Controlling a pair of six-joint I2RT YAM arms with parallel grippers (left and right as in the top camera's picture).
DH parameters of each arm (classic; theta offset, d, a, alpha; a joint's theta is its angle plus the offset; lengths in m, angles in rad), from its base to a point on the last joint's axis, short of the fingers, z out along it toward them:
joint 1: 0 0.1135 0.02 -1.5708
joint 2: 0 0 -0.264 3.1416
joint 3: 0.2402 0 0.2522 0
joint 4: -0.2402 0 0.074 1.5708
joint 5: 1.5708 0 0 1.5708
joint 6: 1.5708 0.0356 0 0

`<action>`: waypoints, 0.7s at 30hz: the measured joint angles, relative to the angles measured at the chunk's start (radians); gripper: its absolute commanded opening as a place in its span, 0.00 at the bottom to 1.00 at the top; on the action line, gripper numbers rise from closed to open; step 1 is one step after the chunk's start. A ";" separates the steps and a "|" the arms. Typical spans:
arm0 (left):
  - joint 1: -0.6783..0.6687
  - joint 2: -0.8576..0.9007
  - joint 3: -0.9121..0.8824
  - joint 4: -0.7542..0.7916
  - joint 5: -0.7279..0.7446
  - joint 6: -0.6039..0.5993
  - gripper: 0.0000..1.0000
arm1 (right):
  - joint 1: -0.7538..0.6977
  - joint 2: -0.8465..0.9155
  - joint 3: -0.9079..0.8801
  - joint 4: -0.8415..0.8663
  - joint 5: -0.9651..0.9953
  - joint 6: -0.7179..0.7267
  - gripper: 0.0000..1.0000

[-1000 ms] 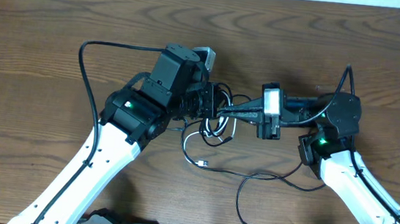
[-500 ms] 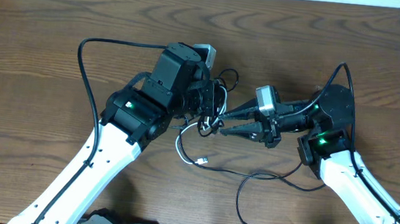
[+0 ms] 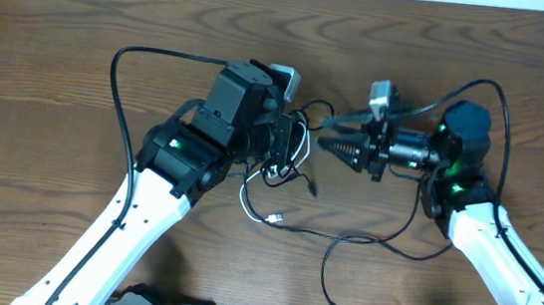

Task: Untangle cables

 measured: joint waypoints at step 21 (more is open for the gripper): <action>-0.001 -0.018 0.000 0.024 0.278 0.236 0.08 | -0.003 0.000 0.000 -0.235 0.436 -0.041 0.71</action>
